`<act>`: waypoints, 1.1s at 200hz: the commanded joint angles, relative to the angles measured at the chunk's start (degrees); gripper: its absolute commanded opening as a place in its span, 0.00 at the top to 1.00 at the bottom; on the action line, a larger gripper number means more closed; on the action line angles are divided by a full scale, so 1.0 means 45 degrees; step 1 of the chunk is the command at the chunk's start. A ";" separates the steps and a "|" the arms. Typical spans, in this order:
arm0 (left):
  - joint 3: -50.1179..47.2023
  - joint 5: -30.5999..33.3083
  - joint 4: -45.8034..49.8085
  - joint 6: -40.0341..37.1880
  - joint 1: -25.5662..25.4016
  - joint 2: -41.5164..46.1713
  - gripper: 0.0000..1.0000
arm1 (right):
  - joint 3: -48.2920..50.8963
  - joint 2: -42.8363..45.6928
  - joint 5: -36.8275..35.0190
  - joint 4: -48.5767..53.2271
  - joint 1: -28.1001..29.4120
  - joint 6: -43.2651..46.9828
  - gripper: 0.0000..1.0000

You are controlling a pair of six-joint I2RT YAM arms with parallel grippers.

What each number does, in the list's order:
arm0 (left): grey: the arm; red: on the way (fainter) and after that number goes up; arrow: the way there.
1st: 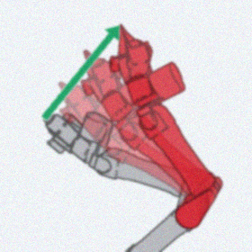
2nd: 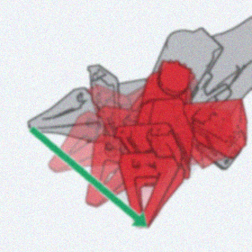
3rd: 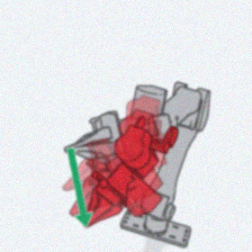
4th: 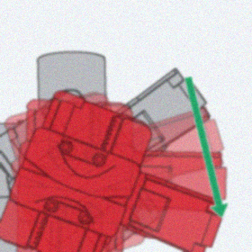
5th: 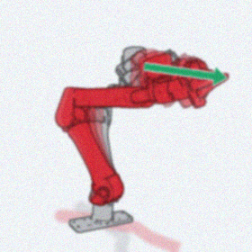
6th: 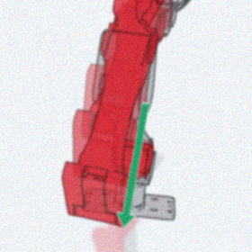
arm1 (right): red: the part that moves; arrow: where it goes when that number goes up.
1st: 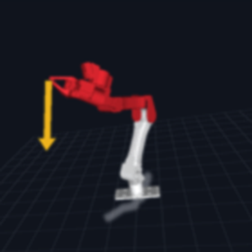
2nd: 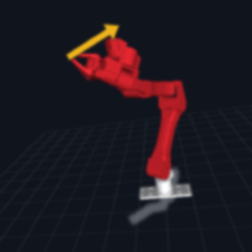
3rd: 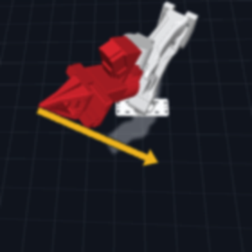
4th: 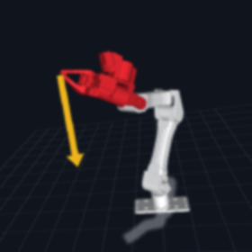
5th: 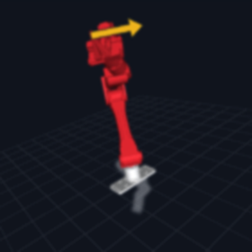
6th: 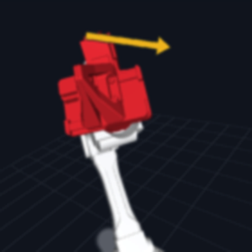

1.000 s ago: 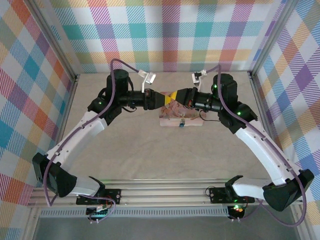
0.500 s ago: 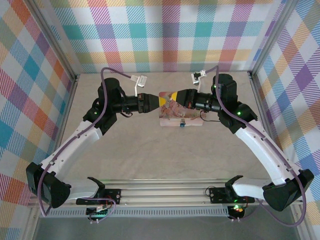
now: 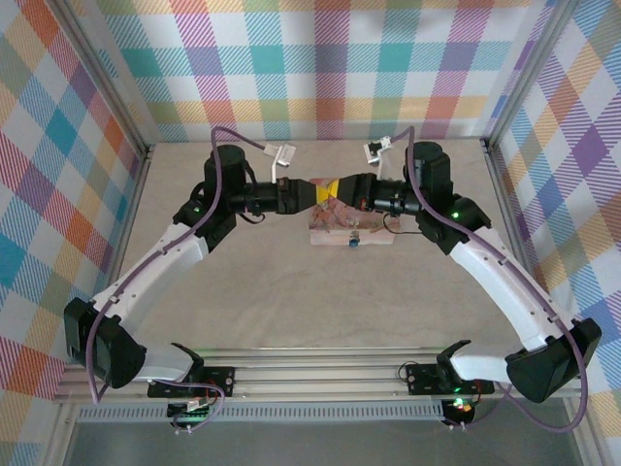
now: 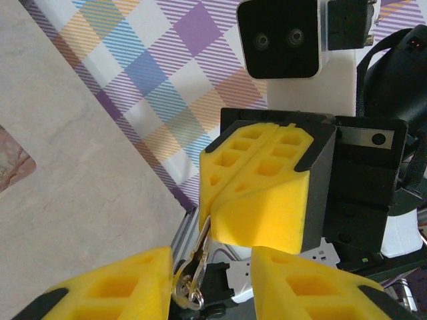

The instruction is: Unlock the padlock with the key

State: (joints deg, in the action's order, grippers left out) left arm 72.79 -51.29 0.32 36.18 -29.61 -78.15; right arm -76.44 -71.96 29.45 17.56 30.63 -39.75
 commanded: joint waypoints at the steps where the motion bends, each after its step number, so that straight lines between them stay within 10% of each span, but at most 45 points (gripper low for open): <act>1: 0.0488 -0.0380 0.0059 -0.0213 -0.0120 -0.0111 0.69 | -0.0210 -0.0043 0.0208 -0.0562 -0.0088 0.0005 1.00; 76: 0.0455 -0.0354 0.0784 -0.0484 0.0092 -0.0272 0.71 | -0.0141 0.0152 -0.0514 -0.0308 -0.0088 -0.0057 1.00; 158: 0.0449 -0.0647 0.0341 -0.0654 0.0316 -0.0329 1.00 | -0.0205 -0.0006 -0.0739 -0.0116 -0.0103 -0.0345 1.00; 188: 0.0525 -0.0313 0.1055 -0.1372 0.0337 -0.0253 1.00 | 0.0005 0.0389 -0.1517 0.0099 -0.0336 -0.0982 0.53; 220: 0.0695 -0.0171 0.1400 -0.1980 0.0333 -0.0254 1.00 | -0.0051 0.0414 -0.1547 0.0306 -0.0460 -0.1488 0.50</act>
State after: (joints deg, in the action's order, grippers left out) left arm 73.36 -52.38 4.69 31.22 -28.60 -79.35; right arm -76.44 -71.53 23.33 18.31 29.04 -44.12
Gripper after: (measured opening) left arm 0.047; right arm 0.510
